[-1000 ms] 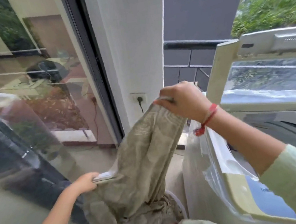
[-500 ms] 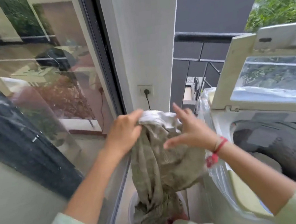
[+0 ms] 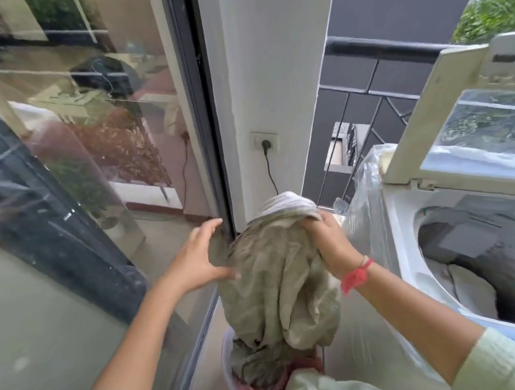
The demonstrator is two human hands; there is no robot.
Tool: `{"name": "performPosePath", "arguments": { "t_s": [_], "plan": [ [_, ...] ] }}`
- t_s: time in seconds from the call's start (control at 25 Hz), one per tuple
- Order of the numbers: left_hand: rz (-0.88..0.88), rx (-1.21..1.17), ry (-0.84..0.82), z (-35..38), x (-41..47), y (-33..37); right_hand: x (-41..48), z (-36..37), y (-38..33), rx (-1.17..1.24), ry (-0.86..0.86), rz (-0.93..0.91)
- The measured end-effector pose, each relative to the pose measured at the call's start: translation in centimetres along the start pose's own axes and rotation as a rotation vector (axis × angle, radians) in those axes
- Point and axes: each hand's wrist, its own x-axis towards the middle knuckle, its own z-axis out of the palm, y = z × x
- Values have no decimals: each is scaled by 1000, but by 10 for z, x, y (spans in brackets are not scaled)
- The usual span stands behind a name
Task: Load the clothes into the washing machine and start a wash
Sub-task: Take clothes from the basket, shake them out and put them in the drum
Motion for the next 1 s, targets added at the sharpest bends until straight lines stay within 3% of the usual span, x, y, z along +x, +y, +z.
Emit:
{"name": "performPosePath", "arguments": {
  "t_s": [0.08, 0.2, 0.28, 0.44, 0.52, 0.64, 0.84, 0.92, 1.0],
  "plan": [
    [11, -103, -204, 48, 2, -20, -13, 12, 10, 199, -71, 164],
    [26, -279, -314, 118, 0, -29, -24, 17, 9, -82, -280, 41],
    [-13, -397, -248, 146, -2, -21, -23, 10, 8, -268, -362, 39],
    [-183, -568, -36, 196, -11, -39, 9, -3, 67, -864, -211, 266],
    [-299, -573, -35, 225, -24, -68, 35, 0, 132, -1163, -312, 470],
    [-396, -556, -80, 264, -41, -110, 53, 18, 238, -1323, -569, 659],
    [-558, -809, -182, 333, -58, -153, 52, 62, 377, -1292, -802, 495],
    [-599, -885, -245, 358, -81, -137, 60, 78, 412, -1117, -650, 590],
    [-760, -1059, -77, 376, -103, -127, 65, 97, 445, -1003, -565, 736]
  ]
}}
